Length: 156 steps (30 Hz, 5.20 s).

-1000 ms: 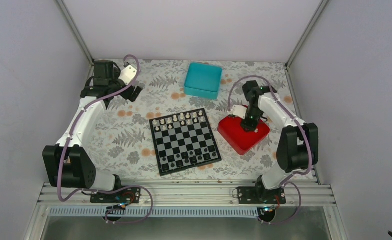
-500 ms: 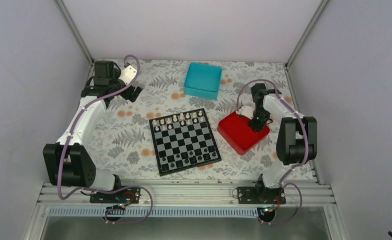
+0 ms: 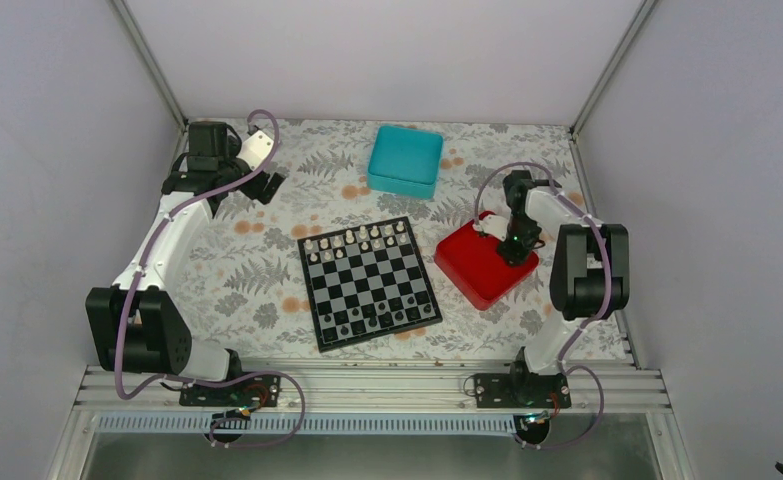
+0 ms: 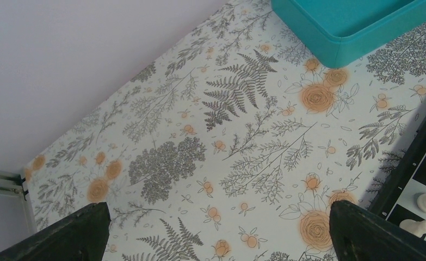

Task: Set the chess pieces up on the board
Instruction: Pick up the chess piece from the storage box, then place the chess piece on the chessboard.

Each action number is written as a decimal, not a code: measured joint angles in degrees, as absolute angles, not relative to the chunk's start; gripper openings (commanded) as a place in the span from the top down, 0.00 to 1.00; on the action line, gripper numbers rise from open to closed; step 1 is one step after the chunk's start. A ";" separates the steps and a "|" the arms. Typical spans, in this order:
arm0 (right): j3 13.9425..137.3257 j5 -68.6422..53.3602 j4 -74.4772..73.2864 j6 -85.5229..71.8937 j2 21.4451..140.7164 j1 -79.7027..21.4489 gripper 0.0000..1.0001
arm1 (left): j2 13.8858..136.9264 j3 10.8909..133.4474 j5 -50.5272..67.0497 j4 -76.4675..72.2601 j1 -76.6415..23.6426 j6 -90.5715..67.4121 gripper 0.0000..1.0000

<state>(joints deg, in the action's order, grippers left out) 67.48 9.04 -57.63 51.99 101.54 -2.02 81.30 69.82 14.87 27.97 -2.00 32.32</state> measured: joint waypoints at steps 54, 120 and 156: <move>114.83 3.01 -69.56 50.06 119.50 -47.33 0.95 | 81.30 69.41 15.18 27.97 -2.00 32.34 0.00; 122.56 0.60 -69.08 53.76 136.92 -48.45 0.92 | 81.28 68.84 15.62 27.94 -1.98 32.34 0.00; 121.93 0.47 -71.37 53.17 122.91 -48.69 0.49 | 81.28 68.34 15.68 27.94 -1.98 32.36 0.00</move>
